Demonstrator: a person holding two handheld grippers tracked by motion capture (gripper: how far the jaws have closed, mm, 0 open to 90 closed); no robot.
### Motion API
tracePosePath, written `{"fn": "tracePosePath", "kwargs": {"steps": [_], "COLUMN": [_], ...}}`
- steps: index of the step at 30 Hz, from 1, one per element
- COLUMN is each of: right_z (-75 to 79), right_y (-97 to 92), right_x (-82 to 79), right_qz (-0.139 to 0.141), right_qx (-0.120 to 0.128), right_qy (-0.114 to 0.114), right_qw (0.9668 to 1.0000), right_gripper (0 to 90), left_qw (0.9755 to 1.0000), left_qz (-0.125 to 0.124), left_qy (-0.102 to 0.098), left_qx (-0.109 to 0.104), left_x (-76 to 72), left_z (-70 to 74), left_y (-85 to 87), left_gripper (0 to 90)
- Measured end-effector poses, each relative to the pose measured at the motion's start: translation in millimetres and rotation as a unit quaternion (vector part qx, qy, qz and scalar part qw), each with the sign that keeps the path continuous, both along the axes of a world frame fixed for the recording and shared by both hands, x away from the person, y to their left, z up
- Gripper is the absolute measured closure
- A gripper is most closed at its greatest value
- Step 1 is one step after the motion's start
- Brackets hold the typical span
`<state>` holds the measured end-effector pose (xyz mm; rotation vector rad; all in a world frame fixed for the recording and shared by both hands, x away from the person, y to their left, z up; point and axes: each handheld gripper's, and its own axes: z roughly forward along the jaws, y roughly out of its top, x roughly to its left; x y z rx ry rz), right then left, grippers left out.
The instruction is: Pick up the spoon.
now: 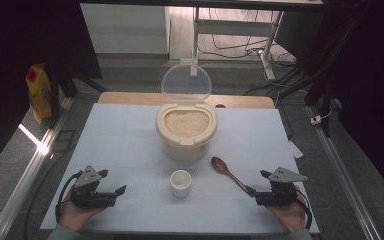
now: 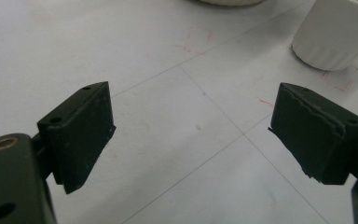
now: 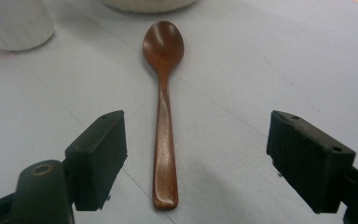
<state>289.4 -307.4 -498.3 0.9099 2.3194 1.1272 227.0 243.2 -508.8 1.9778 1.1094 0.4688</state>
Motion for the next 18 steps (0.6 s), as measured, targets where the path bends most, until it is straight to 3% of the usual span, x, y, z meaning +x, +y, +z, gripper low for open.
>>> {"fn": "tracePosePath", "kwargs": {"steps": [18], "right_z": [6.0], "right_y": [-1.7], "right_x": [-2.4], "right_qz": [-0.015], "right_qx": [0.002], "right_qy": [0.01], "right_qw": [0.9998], "right_gripper": [22.4], "left_qw": [0.9999], "left_qz": [-0.004], "left_qy": [-0.003], "left_qx": [0.016], "left_x": [0.9], "left_z": [-1.4], "left_y": [0.2], "left_gripper": [13.6]}}
